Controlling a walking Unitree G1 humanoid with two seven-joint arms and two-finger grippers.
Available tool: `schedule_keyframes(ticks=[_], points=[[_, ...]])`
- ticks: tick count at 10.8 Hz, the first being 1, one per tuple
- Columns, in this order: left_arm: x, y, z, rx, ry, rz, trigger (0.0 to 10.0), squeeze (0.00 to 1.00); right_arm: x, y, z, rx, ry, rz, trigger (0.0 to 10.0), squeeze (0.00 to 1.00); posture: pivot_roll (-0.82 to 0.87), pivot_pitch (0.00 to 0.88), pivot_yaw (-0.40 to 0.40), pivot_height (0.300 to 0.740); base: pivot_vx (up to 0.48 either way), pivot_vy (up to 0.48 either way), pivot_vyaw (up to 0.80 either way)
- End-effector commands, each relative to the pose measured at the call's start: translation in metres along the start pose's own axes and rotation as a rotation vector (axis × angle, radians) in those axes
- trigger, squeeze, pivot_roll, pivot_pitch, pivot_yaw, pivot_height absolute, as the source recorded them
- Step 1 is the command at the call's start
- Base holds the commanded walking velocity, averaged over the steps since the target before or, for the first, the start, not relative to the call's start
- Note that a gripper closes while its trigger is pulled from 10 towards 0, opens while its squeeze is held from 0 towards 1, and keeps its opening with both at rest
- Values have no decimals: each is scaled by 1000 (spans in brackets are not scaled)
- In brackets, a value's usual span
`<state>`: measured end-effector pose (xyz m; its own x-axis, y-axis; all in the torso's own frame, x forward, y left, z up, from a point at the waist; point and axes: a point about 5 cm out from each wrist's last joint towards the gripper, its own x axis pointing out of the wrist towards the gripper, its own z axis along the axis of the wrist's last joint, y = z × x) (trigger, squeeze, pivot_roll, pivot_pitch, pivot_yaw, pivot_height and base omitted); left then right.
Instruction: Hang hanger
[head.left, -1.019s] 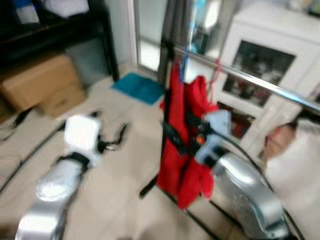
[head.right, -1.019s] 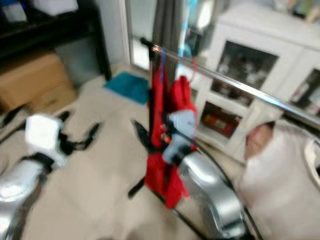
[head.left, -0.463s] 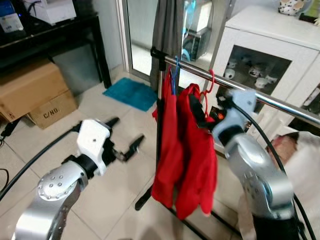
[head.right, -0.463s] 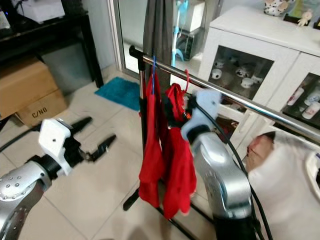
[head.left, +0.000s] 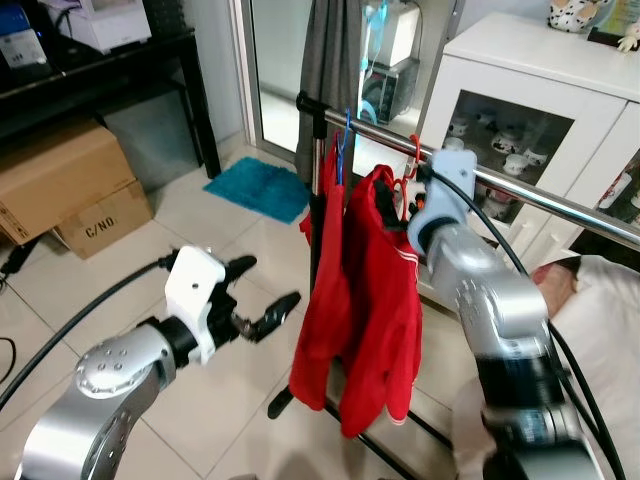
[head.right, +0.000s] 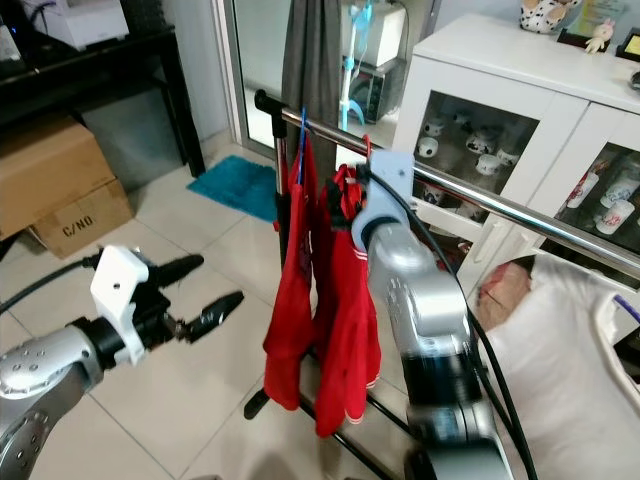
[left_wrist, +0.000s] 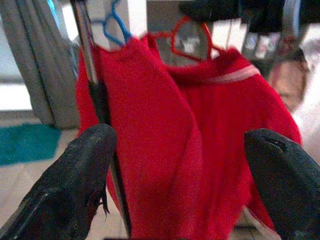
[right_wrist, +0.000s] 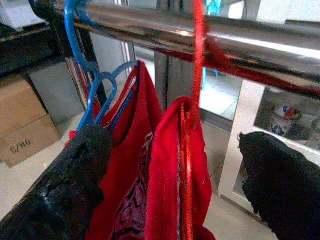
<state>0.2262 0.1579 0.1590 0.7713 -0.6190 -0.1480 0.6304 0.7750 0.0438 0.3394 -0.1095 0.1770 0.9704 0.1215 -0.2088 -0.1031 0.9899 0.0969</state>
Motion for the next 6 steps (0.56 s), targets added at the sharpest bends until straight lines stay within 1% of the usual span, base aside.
schedule_keyframes(ticks=[1, 2, 3, 4, 5, 6], points=[[1, -1, 7, 51, -37, 11, 10000, 0, 7, -4, 3, 1, 5, -19, 10000, 0, 56, 0, -35, 740, 0, 0, 0], [2, -4, 6, 48, -46, 15, 10000, 0, 14, -4, 3, -7, 20, -23, 10000, 0, 52, 0, -36, 740, 0, 0, 0], [2, -5, 5, 22, -51, 23, 10000, 0, 19, -5, 3, -13, 32, -26, 10000, 0, 53, 2, -41, 740, 0, 0, 0], [4, -6, 6, 17, -59, 37, 10000, 0, 26, -8, 0, -21, 67, -42, 10000, 0, 54, 5, -47, 740, 0, 0, 0], [4, -7, 5, 20, -62, 37, 10000, 0, 28, -10, -2, -18, 79, -45, 10000, 0, 56, 8, -50, 740, 0, 0, 0], [4, -8, 5, 23, -63, 38, 10000, 0, 30, -13, -7, 14, 112, -45, 9804, 0, 56, 12, -56, 740, 0, 0, 0]])
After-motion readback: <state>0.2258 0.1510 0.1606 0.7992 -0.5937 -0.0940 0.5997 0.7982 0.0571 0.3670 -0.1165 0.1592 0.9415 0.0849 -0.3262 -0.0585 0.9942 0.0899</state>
